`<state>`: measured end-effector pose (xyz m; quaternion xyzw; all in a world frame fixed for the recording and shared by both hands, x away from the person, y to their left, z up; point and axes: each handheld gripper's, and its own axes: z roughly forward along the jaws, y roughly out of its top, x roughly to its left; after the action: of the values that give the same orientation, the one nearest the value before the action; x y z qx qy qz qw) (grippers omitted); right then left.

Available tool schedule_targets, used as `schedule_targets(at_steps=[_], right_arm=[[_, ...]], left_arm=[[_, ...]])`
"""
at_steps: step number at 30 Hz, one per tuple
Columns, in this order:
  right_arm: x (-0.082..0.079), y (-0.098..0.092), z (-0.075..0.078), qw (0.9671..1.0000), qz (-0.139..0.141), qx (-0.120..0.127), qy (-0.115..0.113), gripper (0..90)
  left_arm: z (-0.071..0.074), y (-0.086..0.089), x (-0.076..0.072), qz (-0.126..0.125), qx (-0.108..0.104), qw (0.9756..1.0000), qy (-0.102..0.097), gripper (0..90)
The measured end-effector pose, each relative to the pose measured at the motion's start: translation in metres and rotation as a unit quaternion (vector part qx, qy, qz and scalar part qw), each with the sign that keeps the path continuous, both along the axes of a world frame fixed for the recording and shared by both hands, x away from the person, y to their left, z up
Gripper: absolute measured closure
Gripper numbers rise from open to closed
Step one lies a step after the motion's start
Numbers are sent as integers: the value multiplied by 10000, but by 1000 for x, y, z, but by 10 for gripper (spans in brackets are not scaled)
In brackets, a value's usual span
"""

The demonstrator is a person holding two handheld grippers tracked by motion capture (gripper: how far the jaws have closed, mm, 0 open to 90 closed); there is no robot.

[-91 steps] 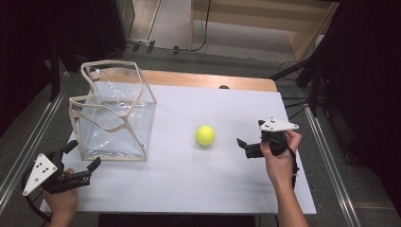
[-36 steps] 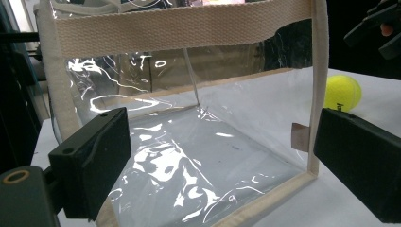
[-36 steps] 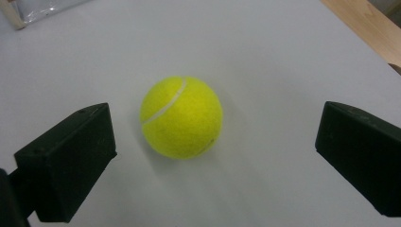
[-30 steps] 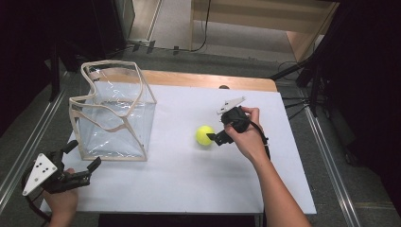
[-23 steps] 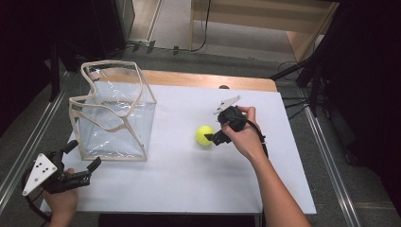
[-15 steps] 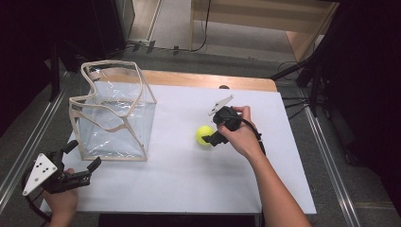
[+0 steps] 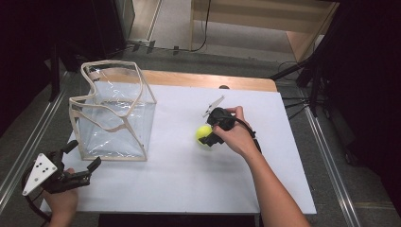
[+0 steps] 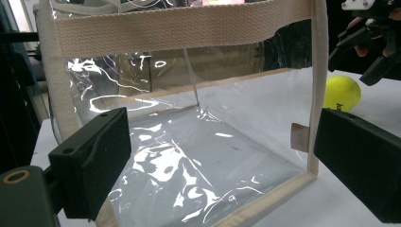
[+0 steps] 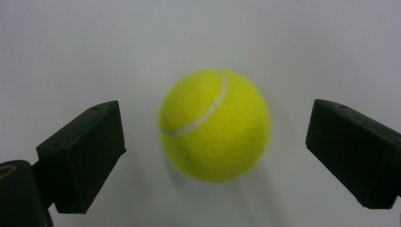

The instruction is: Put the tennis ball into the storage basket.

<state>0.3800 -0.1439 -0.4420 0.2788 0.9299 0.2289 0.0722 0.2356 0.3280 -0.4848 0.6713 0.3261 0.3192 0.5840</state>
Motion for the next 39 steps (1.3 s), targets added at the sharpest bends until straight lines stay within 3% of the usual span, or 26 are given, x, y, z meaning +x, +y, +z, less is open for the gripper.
schedule_targets(at_steps=[4,11,34,37,39], right_arm=[[2,4,-6,9997,3,-184,169,41],[7,9,-14,9987,84,-436,253,42],[15,21,-28,9964,96,-734,412,50],[16,20,-28,9961,122,-764,424,124],[16,19,-28,9959,140,-788,417,124]], left_arm=[[0,0,0,0,-1,10000,1,53],[0,0,0,-2,15,10000,2,54],[0,0,0,-22,0,10000,-9,53],[0,0,0,-6,16,10000,5,53],[0,0,0,-6,27,10000,6,54]])
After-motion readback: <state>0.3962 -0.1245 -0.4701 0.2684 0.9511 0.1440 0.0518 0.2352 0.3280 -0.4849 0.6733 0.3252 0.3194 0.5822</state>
